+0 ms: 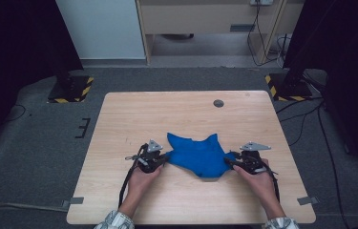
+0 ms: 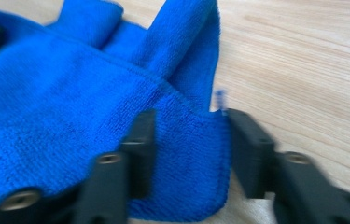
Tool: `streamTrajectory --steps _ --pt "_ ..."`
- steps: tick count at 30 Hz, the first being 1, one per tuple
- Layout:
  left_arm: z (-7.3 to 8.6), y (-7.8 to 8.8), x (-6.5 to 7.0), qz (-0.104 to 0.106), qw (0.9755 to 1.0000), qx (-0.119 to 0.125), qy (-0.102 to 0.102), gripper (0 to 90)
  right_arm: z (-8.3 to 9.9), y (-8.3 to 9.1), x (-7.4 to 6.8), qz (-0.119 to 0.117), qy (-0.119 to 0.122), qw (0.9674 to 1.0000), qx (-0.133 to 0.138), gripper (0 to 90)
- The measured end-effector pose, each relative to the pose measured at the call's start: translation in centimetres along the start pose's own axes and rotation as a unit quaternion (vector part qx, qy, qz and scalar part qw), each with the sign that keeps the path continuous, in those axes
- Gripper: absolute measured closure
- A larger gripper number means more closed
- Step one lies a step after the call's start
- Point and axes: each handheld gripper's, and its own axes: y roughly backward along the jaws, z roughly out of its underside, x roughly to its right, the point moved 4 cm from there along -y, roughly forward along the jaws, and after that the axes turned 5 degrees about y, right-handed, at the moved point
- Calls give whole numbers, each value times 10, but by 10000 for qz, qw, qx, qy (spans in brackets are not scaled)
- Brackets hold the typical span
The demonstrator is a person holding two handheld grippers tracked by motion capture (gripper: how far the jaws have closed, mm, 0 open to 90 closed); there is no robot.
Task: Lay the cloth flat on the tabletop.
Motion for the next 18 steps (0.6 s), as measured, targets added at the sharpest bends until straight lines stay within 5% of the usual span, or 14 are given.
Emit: streamTrajectory --steps 2,9,12,13,18 --pt "1 6 3 34 10000 34 45 835 -3 0 -4 -7 162 9999 -17 798" --pt "3 11 10 125 9999 8 79 835 2 6 1 138 197 9996 -131 881" --pt "2 13 10 134 9999 50 92 832 1 9 3 186 138 9997 -47 855" --pt "1 14 10 130 9998 115 101 827 2 12 8 419 17 9991 -9 701" --pt "0 13 7 88 9998 131 101 824 -1 22 11 658 -126 9976 178 564"
